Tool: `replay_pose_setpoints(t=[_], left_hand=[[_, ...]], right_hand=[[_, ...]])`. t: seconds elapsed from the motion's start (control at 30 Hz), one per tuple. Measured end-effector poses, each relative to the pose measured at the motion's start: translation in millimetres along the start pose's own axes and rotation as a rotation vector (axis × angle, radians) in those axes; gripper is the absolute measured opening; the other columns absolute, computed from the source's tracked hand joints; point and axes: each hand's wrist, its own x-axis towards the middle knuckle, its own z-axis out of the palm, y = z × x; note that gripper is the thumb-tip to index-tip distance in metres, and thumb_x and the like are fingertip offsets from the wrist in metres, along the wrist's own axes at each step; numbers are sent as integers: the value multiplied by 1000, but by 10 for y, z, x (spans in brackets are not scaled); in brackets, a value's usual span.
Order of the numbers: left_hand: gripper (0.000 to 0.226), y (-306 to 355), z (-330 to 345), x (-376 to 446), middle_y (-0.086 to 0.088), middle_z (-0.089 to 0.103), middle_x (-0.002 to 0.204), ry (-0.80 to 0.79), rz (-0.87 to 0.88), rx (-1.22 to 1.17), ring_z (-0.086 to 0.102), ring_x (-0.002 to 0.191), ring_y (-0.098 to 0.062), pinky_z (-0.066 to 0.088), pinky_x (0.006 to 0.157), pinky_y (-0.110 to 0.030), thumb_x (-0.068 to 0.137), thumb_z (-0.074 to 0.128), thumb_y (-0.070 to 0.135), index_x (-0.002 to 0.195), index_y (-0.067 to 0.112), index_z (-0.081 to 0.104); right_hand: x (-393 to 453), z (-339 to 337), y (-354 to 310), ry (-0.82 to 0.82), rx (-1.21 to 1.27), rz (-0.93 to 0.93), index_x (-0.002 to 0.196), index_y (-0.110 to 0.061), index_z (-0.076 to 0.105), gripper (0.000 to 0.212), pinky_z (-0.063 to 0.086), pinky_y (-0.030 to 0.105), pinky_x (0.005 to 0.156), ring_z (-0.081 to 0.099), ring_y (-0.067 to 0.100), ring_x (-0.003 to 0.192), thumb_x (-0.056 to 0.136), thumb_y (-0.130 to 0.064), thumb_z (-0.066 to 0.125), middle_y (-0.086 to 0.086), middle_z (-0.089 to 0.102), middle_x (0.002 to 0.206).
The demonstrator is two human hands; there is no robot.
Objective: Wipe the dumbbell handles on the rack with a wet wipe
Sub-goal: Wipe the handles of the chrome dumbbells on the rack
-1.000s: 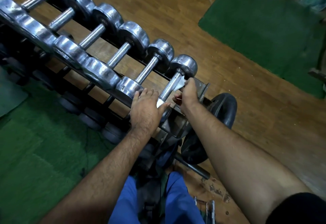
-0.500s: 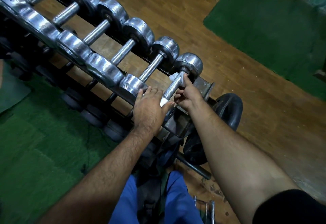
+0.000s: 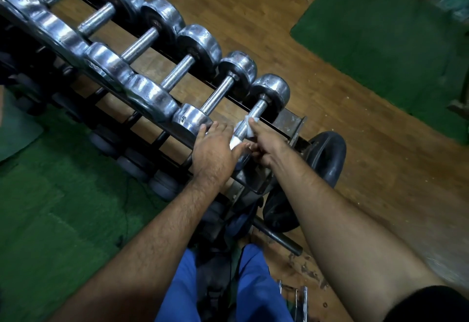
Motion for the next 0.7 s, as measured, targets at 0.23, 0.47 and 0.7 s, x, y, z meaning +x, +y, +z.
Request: replay_pose_setpoints(t=[0.23, 0.47, 0.7], left_hand=[[61, -113, 14, -223, -7, 48, 147, 72, 17, -156, 37, 141, -20, 23, 120, -41, 95, 52, 48, 142, 9, 47], [66, -80, 33, -313, -9, 46, 149, 82, -91, -276, 41, 139, -21, 37, 114, -40, 92, 60, 45, 143, 7, 45], [66, -119, 21, -324, -3, 47, 149, 108, -114, -354, 38, 141, -14, 33, 116, -31, 90, 65, 45, 143, 11, 48]], right_hand=[[-105, 21, 17, 56, 49, -83, 88, -15, 71, 28, 39, 21, 40, 50, 10, 45, 85, -42, 74, 0, 62, 68], [-253, -30, 39, -1, -120, -99, 97, -5, 73, 36, 62, 41, 59, 72, 28, 68, 79, -35, 82, 17, 75, 86], [-481, -40, -58, -119, -76, -75, 92, -7, 66, 18, 39, 13, 34, 53, 6, 32, 90, -24, 72, 2, 65, 60]])
